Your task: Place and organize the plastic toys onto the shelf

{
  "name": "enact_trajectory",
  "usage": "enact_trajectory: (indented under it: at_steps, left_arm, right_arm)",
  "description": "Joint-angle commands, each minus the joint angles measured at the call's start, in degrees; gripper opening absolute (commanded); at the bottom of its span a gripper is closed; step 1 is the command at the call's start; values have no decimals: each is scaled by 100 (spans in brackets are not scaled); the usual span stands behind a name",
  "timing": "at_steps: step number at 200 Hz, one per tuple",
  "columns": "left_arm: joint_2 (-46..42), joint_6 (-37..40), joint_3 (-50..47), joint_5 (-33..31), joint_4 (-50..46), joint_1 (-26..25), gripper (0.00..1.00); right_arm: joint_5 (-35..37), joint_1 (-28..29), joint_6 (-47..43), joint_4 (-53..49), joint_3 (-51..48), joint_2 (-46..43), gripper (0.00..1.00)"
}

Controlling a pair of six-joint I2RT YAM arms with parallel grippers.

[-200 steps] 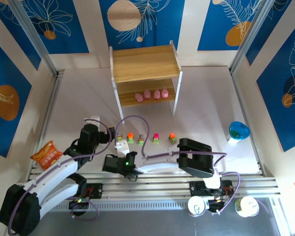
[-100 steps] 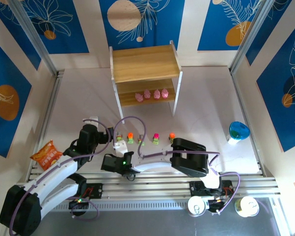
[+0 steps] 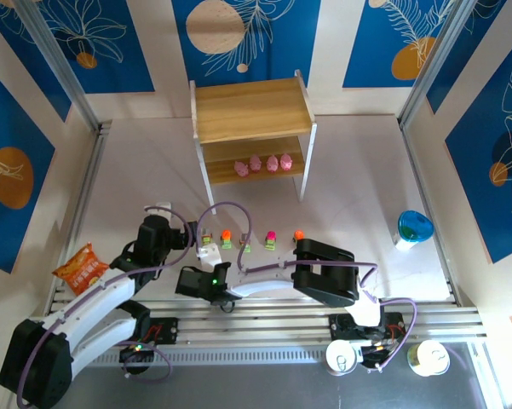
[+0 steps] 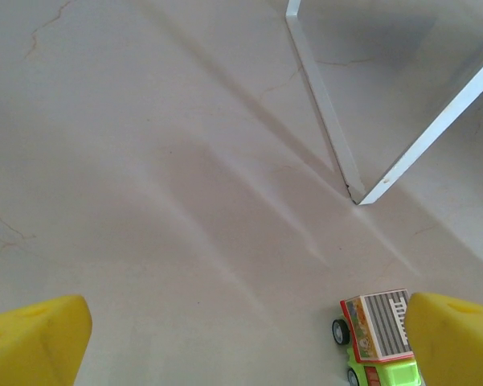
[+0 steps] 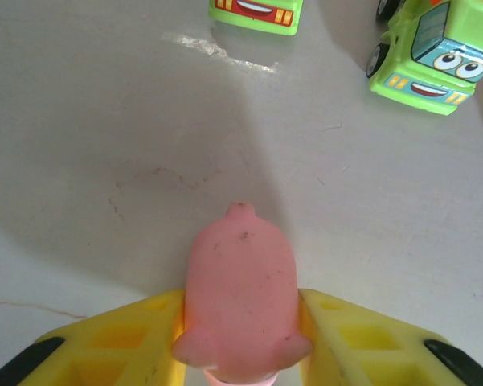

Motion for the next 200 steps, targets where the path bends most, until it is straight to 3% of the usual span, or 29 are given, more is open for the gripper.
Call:
enact_trajectory:
  at_steps: [1, 122, 200]
  left_arm:
    - [38, -58, -17, 108, 90, 81, 100]
    - [103, 231, -43, 772, 352, 67, 99]
    - [133, 456, -9, 919, 493, -289, 99]
  right_arm:
    - [7, -10, 23, -43, 141, 70, 36]
    - [562, -37, 243, -315, -750, -1269, 33]
    - [834, -662, -403, -346, -1182, -2356, 32]
